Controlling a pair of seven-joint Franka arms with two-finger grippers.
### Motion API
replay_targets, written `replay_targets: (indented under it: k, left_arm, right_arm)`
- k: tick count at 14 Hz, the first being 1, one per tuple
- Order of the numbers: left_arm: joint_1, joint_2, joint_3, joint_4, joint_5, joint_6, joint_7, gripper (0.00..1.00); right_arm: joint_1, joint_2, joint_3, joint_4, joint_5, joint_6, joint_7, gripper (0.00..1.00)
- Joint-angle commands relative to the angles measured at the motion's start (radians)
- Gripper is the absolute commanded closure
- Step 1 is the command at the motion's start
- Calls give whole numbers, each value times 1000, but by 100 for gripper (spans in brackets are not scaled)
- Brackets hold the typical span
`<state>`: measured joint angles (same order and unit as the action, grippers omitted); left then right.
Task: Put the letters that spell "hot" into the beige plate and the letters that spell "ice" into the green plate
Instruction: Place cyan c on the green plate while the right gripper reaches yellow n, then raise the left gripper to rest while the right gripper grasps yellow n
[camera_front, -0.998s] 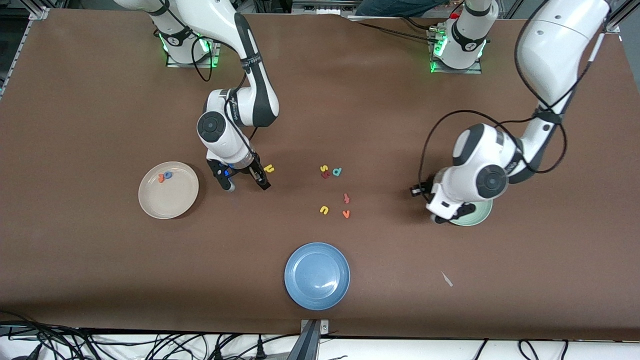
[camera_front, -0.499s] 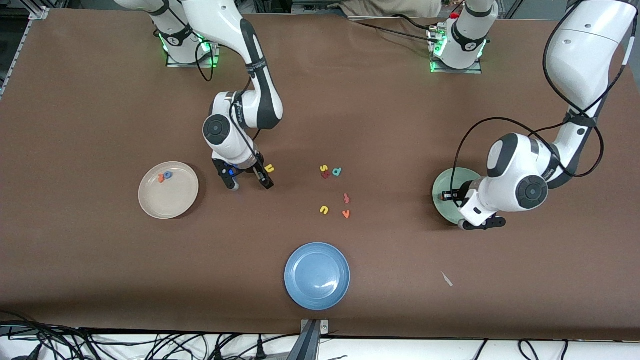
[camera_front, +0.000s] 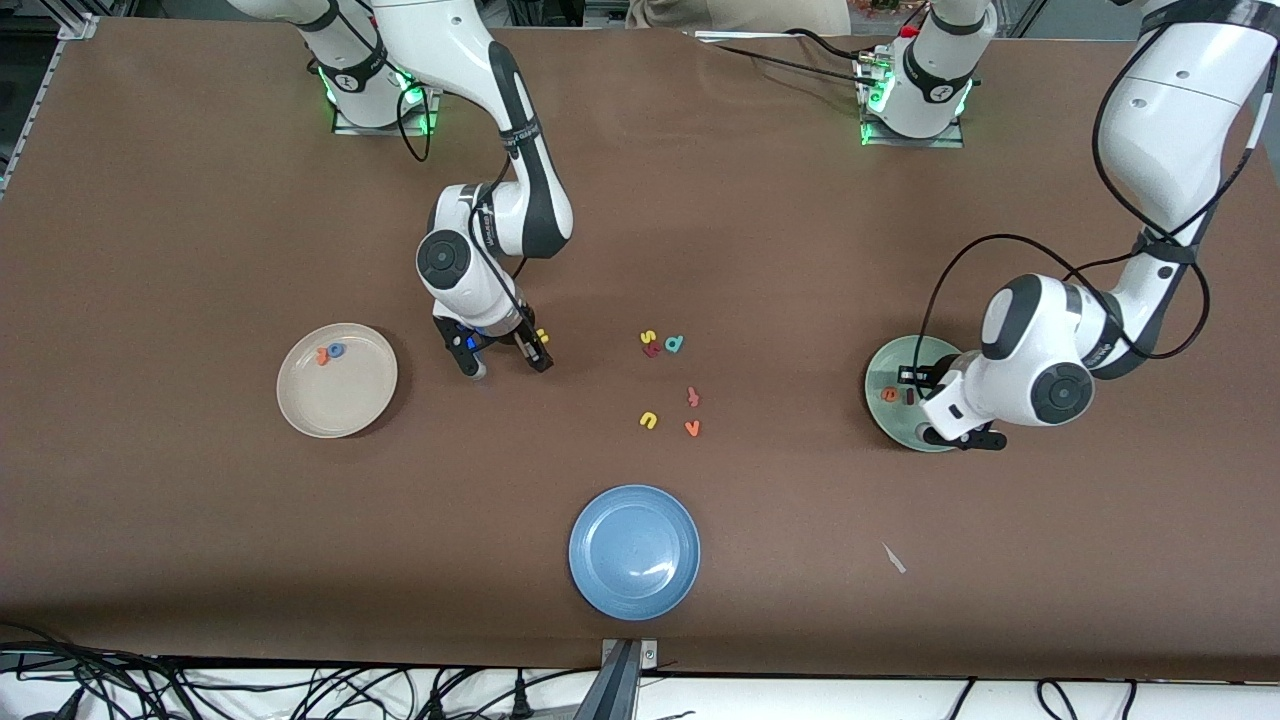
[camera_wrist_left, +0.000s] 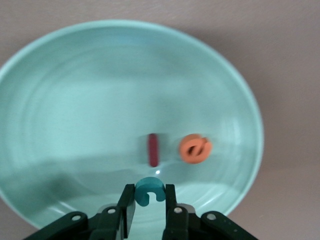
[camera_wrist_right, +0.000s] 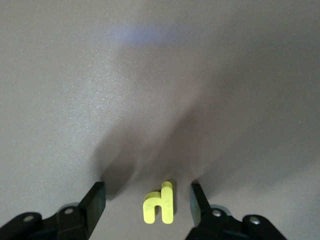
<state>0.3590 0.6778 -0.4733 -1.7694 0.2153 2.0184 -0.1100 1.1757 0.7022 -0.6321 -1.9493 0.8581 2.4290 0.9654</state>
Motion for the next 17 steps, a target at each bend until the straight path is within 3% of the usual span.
replay_targets:
  k: [1, 5, 11, 14, 17]
  left_arm:
    - [21, -20, -15, 5, 12, -23, 62, 0]
    - [17, -63, -53, 39, 13, -33, 61, 0]
    - [-2, -150, -198, 296, 30, -343, 20, 0]
    - [-5, -236, -248, 373, 32, -414, 24, 0]
    - [4, -293, -245, 436, 26, -457, 26, 0]
  right_arm:
    - [5, 16, 0, 12, 22, 10, -11, 44]
    - [4, 25, 0, 32, 22, 7, -13, 66]
    - [4, 40, 0, 50, 18, 4, -14, 83]
    - [4, 39, 0, 52, 7, 4, -16, 91]
    - [2, 39, -1, 62, 1, -14, -16, 97]
